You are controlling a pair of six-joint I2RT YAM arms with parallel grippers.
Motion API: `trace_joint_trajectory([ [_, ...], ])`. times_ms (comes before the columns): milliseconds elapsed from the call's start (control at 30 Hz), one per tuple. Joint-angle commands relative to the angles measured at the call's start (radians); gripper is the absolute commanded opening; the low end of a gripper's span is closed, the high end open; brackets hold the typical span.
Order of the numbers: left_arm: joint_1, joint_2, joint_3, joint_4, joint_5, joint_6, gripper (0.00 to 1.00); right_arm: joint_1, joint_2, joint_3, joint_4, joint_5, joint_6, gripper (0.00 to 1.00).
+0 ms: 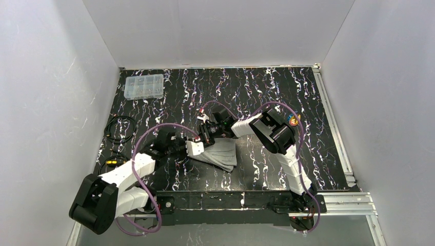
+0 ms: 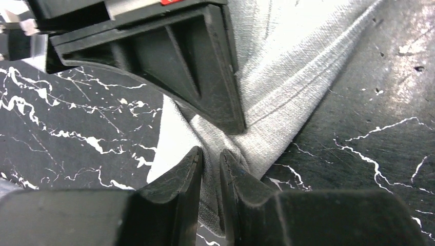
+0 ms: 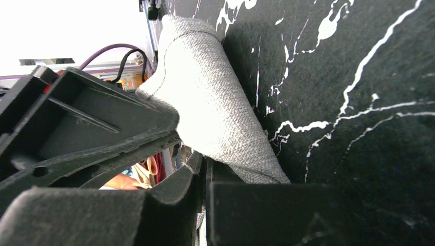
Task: Fold the napkin into a case and place the utensils inside
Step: Stuff the top corner of the smaller-rectangle-folded napkin at the center of the board.
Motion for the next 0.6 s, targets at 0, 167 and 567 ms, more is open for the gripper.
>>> trace_joint_trajectory([
  [0, 0.003, -0.011, 0.072, -0.047, -0.008, -0.066, 0.20, -0.020, 0.063, -0.056, -0.087, 0.068, -0.041, 0.01],
  [167, 0.003, -0.062, 0.101, -0.132, 0.001, -0.112, 0.26, -0.020, 0.069, -0.076, -0.079, 0.062, -0.044, 0.01],
  [567, 0.002, -0.094, -0.031, -0.015, 0.020, 0.001, 0.51, -0.020, 0.068, -0.087, -0.059, 0.057, -0.036, 0.01],
])
